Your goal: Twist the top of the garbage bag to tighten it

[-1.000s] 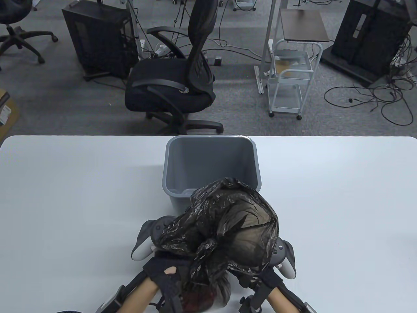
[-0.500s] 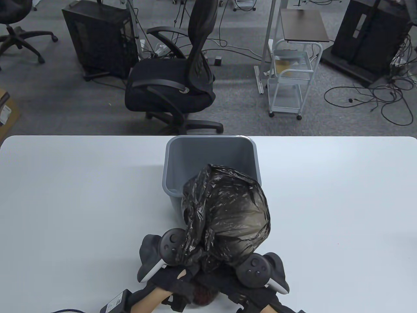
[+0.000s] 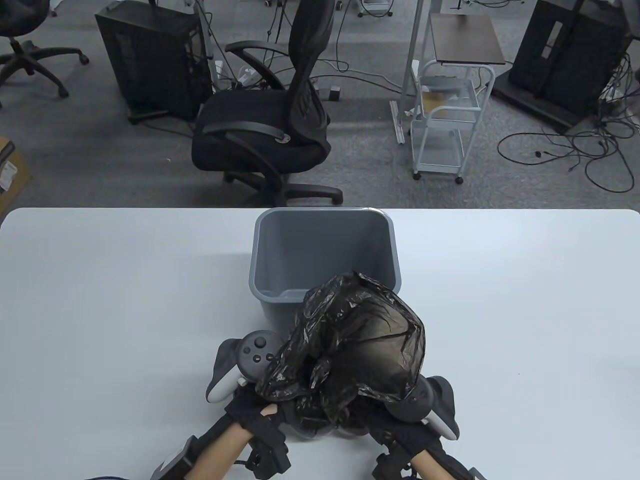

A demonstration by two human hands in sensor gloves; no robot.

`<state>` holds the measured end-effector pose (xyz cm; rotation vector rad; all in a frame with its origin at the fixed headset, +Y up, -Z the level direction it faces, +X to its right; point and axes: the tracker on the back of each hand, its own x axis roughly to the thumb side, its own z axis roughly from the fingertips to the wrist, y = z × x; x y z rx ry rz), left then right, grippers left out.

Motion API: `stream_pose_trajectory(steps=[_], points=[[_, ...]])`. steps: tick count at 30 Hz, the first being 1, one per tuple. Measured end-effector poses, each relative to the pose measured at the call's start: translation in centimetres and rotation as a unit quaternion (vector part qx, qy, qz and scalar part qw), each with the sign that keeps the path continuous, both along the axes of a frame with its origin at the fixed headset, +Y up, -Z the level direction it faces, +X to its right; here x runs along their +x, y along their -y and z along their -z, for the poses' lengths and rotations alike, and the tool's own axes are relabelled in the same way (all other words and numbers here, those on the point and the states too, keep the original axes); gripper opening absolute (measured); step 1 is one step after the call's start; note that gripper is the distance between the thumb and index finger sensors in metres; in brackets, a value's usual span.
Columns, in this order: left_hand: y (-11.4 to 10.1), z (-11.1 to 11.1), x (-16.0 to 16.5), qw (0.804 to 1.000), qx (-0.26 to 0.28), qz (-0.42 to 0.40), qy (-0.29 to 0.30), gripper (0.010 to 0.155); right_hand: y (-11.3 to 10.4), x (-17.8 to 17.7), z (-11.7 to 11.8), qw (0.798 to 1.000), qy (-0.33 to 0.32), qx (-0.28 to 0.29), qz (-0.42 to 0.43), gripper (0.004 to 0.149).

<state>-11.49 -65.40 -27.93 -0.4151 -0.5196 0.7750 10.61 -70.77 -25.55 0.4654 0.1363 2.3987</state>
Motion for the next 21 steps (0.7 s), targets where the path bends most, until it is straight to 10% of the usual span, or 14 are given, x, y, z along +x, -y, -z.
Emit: stream_pose_trajectory(steps=[9, 21], points=[[1.4, 1.2, -0.9, 0.999, -0.032, 0.001, -0.035, 0.048, 1.3, 0.0, 0.6, 0.999, 0.011, -0.021, -0.022, 0.057], [2.8, 0.0, 1.2, 0.937, 0.169, 0.275, -0.132, 0.063, -0.6, 5.1, 1.6, 0.989, 0.064, -0.077, 0.109, 0.063]])
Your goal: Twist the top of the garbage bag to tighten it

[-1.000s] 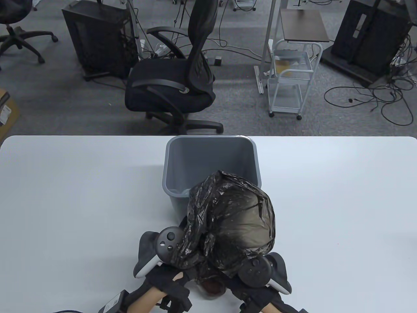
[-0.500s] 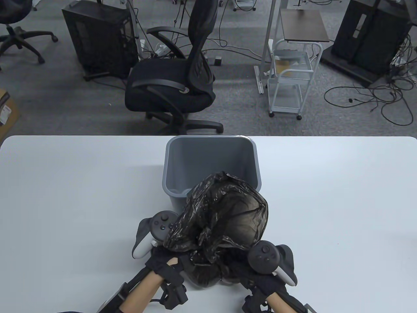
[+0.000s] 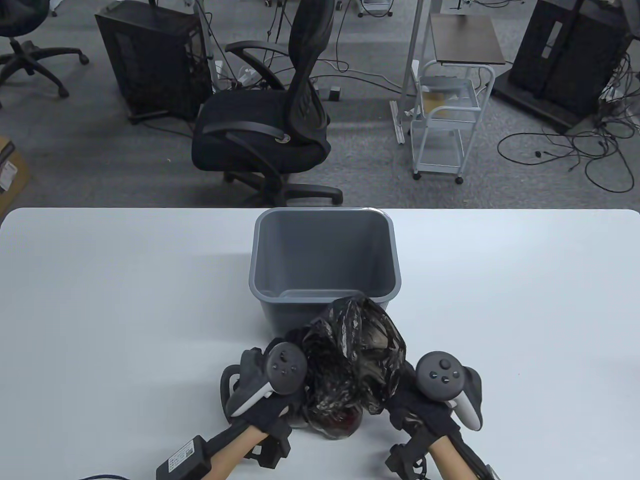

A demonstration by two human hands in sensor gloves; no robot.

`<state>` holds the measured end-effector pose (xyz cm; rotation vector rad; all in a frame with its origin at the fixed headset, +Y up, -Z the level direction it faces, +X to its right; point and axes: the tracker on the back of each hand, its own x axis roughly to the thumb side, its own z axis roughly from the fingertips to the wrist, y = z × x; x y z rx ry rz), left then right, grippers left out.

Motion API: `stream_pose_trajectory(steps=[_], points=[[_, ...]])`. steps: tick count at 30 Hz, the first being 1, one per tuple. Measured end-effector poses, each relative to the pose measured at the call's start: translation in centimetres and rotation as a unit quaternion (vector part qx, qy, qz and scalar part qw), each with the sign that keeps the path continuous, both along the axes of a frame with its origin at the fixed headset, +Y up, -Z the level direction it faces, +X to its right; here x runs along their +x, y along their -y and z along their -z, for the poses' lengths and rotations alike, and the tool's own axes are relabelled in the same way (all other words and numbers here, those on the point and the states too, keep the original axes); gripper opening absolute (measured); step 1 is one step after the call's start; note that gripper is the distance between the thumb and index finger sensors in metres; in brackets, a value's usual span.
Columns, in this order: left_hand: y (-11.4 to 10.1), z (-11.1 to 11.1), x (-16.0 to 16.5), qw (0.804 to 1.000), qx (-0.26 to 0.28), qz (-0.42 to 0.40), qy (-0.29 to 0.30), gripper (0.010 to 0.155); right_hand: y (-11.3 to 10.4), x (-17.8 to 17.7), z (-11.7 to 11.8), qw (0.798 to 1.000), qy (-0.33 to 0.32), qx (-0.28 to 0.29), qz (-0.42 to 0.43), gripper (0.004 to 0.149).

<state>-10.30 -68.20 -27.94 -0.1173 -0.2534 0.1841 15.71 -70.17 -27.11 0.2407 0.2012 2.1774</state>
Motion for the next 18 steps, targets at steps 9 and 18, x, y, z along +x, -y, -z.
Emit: stream_pose_trajectory(steps=[9, 18], points=[[2.5, 0.4, 0.5, 0.997, -0.033, 0.069, -0.003, 0.055, -2.8, 4.0, -0.5, 0.995, 0.068, 0.053, 0.051, 0.059], [-2.0, -1.1, -1.4, 0.998, -0.034, 0.002, 0.045, 0.077, -4.9, 4.2, -2.4, 0.992, 0.056, 0.107, 0.039, 0.061]])
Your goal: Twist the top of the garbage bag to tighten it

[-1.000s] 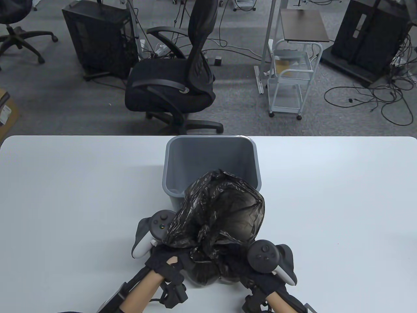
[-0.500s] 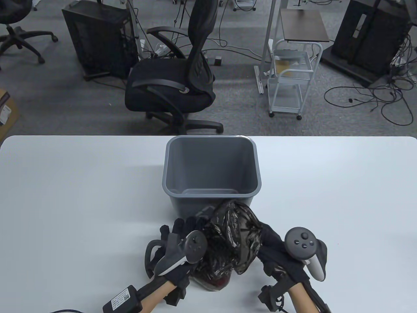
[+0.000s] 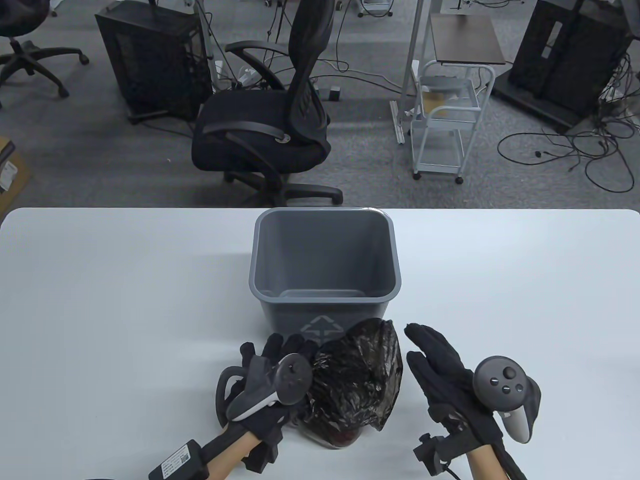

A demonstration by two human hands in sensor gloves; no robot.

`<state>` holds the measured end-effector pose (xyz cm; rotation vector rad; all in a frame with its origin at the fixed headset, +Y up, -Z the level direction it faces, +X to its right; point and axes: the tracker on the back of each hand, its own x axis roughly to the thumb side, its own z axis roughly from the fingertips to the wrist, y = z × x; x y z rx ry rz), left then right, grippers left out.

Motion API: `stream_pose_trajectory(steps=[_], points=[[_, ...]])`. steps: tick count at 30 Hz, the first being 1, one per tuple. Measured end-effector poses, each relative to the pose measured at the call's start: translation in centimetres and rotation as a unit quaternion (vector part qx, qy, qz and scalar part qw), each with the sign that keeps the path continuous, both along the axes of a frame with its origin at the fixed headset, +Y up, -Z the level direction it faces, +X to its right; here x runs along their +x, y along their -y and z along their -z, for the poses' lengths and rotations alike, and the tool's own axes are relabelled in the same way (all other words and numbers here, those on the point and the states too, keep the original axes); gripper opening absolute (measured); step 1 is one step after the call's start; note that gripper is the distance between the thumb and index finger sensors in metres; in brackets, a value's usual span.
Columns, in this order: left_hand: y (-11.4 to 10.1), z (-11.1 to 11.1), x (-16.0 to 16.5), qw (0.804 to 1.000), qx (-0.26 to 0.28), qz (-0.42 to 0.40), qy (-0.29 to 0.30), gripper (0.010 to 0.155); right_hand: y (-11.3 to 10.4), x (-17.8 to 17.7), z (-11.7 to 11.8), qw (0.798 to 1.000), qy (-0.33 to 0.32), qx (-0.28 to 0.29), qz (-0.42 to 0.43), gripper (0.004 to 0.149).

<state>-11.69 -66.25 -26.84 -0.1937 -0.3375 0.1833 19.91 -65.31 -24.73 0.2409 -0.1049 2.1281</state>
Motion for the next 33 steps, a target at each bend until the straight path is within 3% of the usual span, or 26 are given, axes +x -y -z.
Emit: stream_pose_trajectory(steps=[3, 6, 9, 12, 17, 19, 22, 33], points=[[-2.1, -1.1, -2.5, 0.997, -0.041, -0.053, 0.027, 0.088, -0.3, 0.8, -1.0, 1.000, 0.002, 0.019, -0.008, 0.062], [-3.0, -2.7, -5.8, 0.997, -0.002, -0.071, 0.018, 0.084, -0.3, 1.8, -2.2, 0.998, 0.005, 0.038, -0.053, 0.064], [-1.8, -4.1, -8.3, 0.995, 0.076, -0.048, -0.034, 0.072, 0.4, 2.1, -2.9, 0.988, 0.016, 0.079, -0.130, 0.064], [1.6, -5.0, -9.8, 0.988, 0.127, -0.017, -0.081, 0.070, 2.4, 1.3, -3.4, 0.963, 0.060, 0.174, -0.195, 0.063], [3.2, -4.5, -9.7, 0.989, 0.109, -0.005, -0.102, 0.069, 4.0, -0.3, -3.1, 0.939, 0.009, 0.140, -0.313, 0.069], [3.9, -4.5, -9.1, 0.992, 0.094, 0.005, -0.081, 0.069, 4.5, -0.3, -3.0, 0.934, -0.003, 0.119, -0.337, 0.071], [4.1, -4.6, -8.7, 0.990, 0.110, 0.040, -0.084, 0.070, 4.7, -0.3, -2.9, 0.934, 0.000, 0.116, -0.338, 0.072], [4.0, -4.3, -10.1, 0.988, 0.106, 0.020, -0.111, 0.070, 4.1, -0.7, -3.4, 0.932, 0.013, 0.138, -0.335, 0.072]])
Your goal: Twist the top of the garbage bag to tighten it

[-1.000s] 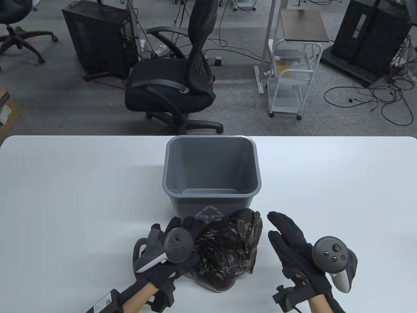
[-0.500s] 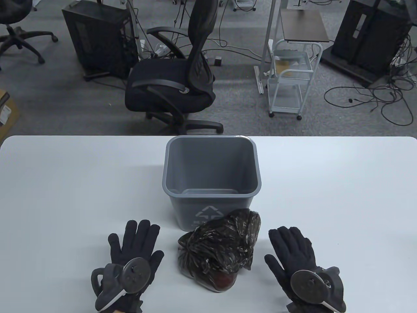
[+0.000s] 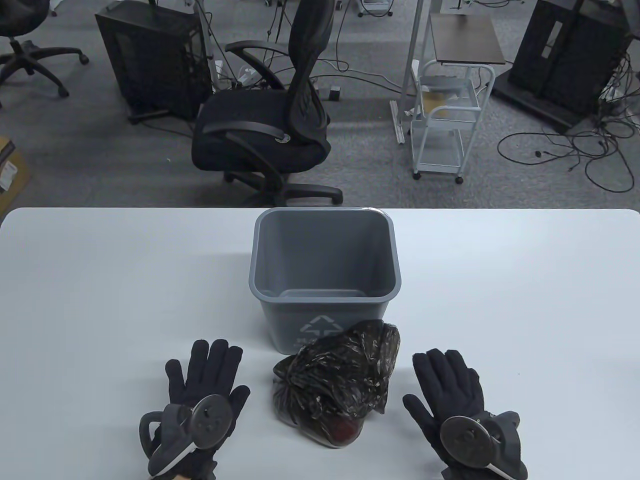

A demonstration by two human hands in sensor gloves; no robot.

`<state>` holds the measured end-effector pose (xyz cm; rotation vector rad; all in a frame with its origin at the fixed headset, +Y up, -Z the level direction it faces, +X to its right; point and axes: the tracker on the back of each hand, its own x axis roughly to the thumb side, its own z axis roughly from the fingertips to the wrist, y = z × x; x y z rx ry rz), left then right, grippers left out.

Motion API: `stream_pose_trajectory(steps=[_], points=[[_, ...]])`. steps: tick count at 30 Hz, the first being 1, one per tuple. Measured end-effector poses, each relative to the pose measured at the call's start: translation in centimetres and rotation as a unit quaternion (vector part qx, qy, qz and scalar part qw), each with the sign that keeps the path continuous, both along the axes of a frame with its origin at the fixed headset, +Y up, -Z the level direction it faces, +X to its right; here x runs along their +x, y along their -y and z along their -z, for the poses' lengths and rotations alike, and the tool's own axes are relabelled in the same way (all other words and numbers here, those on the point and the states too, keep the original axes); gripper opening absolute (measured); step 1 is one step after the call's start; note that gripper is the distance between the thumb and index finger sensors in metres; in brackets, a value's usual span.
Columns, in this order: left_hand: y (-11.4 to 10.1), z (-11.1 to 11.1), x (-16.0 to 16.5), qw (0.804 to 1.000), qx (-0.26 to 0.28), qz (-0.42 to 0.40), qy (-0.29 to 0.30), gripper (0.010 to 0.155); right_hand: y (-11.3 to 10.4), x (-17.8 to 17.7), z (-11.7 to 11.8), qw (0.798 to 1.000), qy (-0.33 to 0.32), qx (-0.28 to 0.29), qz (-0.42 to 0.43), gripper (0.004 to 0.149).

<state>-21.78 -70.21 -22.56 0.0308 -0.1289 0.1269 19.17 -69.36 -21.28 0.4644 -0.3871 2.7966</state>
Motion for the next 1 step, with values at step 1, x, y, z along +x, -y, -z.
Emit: stream_pose_trajectory(steps=[1], points=[[0.00, 0.02, -0.03, 1.000, -0.001, -0.002, 0.001, 0.070, 0.06, -0.03, 0.03, 1.000, 0.000, -0.002, -0.003, 0.072]])
